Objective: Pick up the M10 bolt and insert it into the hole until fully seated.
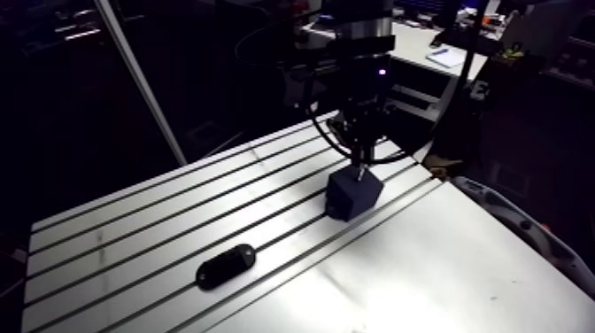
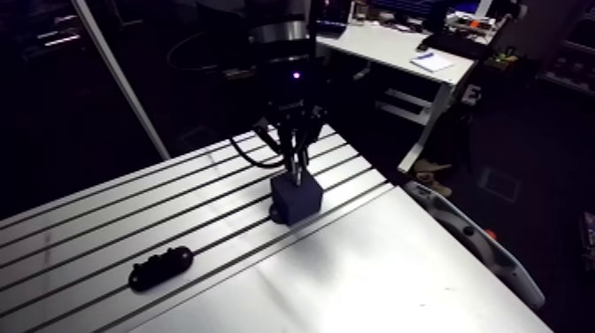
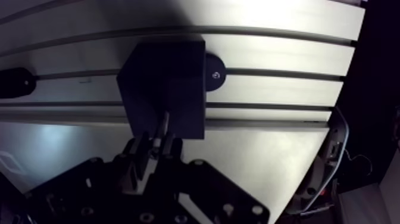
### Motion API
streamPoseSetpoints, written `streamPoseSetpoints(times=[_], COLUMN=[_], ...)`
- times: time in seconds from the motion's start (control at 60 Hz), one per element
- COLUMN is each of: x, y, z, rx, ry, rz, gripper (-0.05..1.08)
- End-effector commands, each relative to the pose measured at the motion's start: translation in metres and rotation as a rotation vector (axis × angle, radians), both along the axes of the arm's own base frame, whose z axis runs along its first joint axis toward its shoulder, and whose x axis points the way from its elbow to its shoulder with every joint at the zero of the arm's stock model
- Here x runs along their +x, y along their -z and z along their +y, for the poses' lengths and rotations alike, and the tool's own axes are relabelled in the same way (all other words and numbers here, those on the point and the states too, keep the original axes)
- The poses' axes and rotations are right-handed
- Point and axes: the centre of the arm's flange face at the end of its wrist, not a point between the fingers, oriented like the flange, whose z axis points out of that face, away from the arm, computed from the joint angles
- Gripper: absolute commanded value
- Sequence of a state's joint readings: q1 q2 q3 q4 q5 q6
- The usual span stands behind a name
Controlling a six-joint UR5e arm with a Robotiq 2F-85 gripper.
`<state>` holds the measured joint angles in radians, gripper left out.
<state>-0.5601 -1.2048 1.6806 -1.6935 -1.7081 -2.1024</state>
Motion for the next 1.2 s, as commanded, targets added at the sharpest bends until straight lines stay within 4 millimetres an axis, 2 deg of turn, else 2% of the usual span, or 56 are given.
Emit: streamPoseSetpoints(times=[0.017, 0.517, 1.2], x=[-0.001, -0.002, 0.0], y=[0.002, 0.004, 0.019], z=[0.0, 0.0, -0.002], rx=[-0.001, 0.0, -0.01], ry=[0.0, -0.002, -0.003], rz=[-0.002, -0.001, -0.016], gripper=[1.07, 1.07, 1.05])
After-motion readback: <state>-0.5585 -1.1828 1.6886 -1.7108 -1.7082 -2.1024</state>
